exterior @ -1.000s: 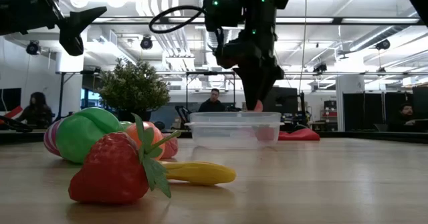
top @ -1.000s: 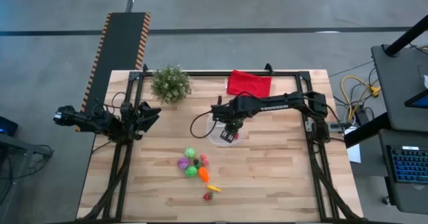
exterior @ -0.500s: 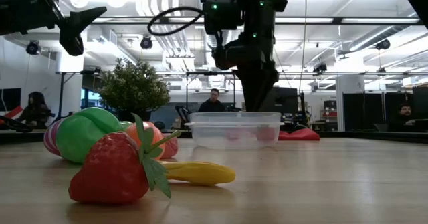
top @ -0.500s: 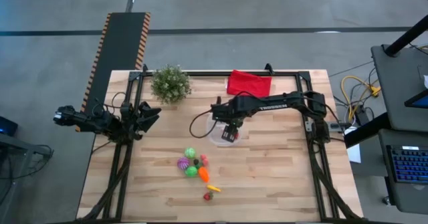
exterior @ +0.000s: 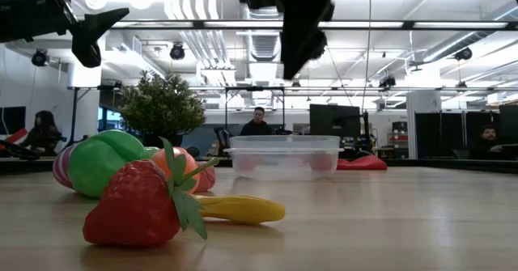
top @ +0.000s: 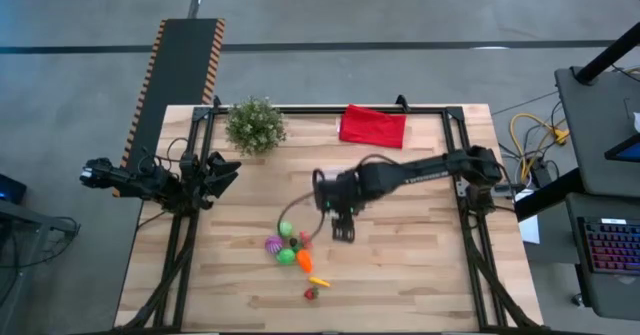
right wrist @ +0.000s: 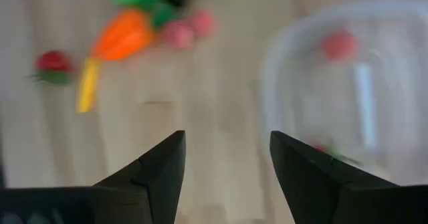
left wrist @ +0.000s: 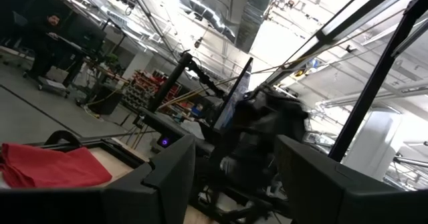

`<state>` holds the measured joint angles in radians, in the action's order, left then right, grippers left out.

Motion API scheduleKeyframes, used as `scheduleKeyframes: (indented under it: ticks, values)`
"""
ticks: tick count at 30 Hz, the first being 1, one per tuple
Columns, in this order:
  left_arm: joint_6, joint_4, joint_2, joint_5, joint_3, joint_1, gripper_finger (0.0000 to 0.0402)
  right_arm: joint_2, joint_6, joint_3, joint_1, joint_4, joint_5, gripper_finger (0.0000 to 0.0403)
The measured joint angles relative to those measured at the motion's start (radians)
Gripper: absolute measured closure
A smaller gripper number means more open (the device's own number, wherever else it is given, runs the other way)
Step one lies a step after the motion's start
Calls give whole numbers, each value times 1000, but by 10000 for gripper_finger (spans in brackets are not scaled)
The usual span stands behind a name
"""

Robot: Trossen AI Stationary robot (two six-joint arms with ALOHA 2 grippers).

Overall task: Pick and placing Produce into tupperware
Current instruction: Put the yellow corn into the transparent container

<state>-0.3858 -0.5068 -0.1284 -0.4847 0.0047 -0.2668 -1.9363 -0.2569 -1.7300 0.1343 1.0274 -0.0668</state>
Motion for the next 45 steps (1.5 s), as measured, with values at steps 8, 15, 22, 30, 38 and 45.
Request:
scheduleKeyframes:
  ticks: [8, 15, 22, 30, 38, 45]
  values:
    - [0, 0, -1, 0, 0, 0, 210, -89, -37, 4, 99, -50, -9, 193]
    - [0, 1, 0, 0, 0, 0, 210, -181, -106, 1, 164, -153, -64, 193]
    - [0, 2, -3, 0, 0, 0, 210, -223, -157, -1, 236, -227, -64, 200]
    - [0, 2, -3, -3, 0, 0, 210, -248, -236, 0, 263, -334, -38, 216]
    - [-2, 2, -7, -3, 0, 0, 210, -313, -290, -23, 282, -395, -46, 217]
    - [-4, 2, -7, -3, 0, 0, 210, -341, -292, -75, 305, -395, 4, 216]
